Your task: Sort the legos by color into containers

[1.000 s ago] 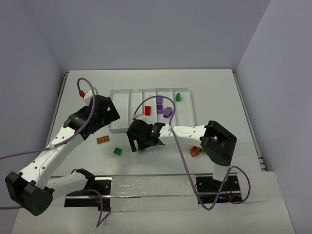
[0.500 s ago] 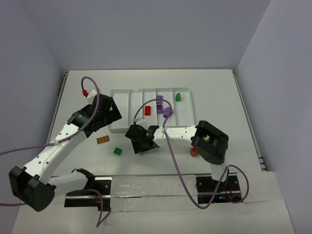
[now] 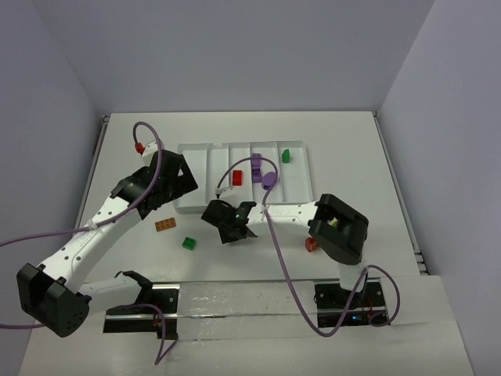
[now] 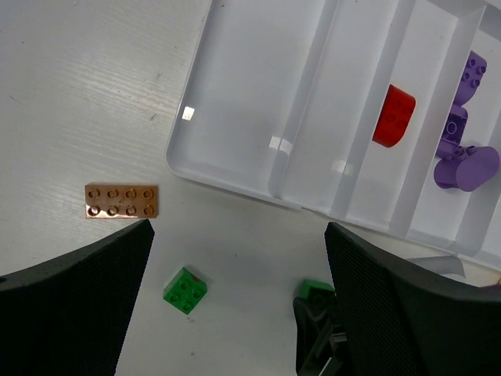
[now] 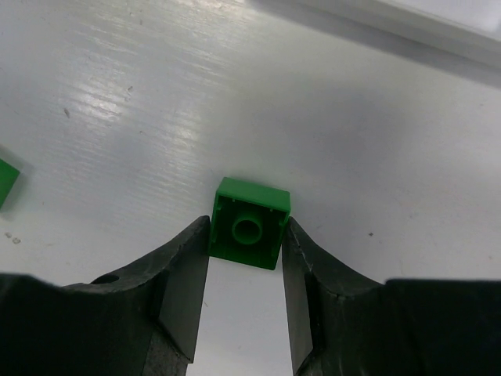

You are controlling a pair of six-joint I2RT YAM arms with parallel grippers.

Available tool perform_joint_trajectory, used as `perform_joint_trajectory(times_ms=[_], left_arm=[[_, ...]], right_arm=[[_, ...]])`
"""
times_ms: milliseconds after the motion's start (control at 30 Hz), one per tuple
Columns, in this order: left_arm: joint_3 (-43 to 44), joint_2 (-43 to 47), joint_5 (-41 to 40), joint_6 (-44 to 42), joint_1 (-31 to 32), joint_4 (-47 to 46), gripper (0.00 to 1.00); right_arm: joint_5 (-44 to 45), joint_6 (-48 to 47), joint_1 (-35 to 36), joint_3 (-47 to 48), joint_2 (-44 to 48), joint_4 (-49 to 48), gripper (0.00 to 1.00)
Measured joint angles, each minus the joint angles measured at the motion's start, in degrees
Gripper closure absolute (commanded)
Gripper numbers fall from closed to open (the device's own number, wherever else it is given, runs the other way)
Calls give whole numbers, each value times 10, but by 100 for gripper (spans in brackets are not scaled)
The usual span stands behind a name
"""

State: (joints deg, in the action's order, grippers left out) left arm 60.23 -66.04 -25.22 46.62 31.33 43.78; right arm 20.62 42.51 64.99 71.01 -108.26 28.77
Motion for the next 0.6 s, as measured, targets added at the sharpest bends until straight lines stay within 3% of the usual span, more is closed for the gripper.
perform_joint_trajectory(times_ms=[167,400,600], left_arm=[[0,-7,1,-4,0,-3,1],[0,-7,2,-5,0,-8,1],[0,-7,2,-6,-2,-11,1]], right_arm=[[18,-15,-1,-41,70,0,80],[12,-113,-21,-158,272,-56,78],[-21,-165,-132,-205,353,-81,77]])
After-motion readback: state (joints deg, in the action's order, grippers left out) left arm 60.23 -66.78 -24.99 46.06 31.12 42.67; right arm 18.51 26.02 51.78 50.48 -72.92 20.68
